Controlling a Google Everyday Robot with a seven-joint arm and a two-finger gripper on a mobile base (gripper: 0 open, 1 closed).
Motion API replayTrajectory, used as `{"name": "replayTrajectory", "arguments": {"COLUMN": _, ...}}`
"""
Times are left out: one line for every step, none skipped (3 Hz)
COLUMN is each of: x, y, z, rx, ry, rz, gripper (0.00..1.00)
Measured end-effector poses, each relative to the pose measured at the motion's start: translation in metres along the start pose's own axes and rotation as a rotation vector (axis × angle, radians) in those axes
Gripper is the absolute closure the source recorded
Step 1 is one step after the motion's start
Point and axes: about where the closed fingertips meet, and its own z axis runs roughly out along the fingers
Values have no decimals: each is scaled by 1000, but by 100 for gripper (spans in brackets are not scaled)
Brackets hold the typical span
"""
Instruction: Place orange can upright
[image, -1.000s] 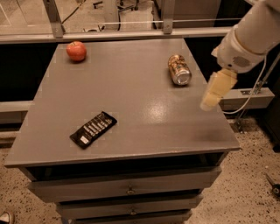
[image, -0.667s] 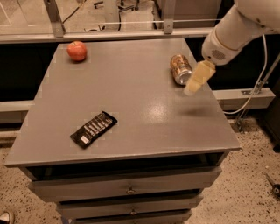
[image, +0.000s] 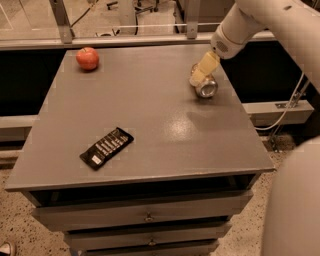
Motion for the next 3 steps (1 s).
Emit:
{"name": "replayTrajectory", "arguments": {"x": -21, "y": -8, "z": 17, "rx": 16, "ry": 36, "rz": 103, "gripper": 0}}
{"name": "replayTrajectory", "arguments": {"x": -34, "y": -7, "z": 25, "rx": 59, "ry": 84, "rz": 202, "gripper": 0}}
{"name": "replayTrajectory", "arguments": {"x": -30, "y": 1, "z": 38, "rx": 108, "ry": 162, "rz": 294, "gripper": 0}}
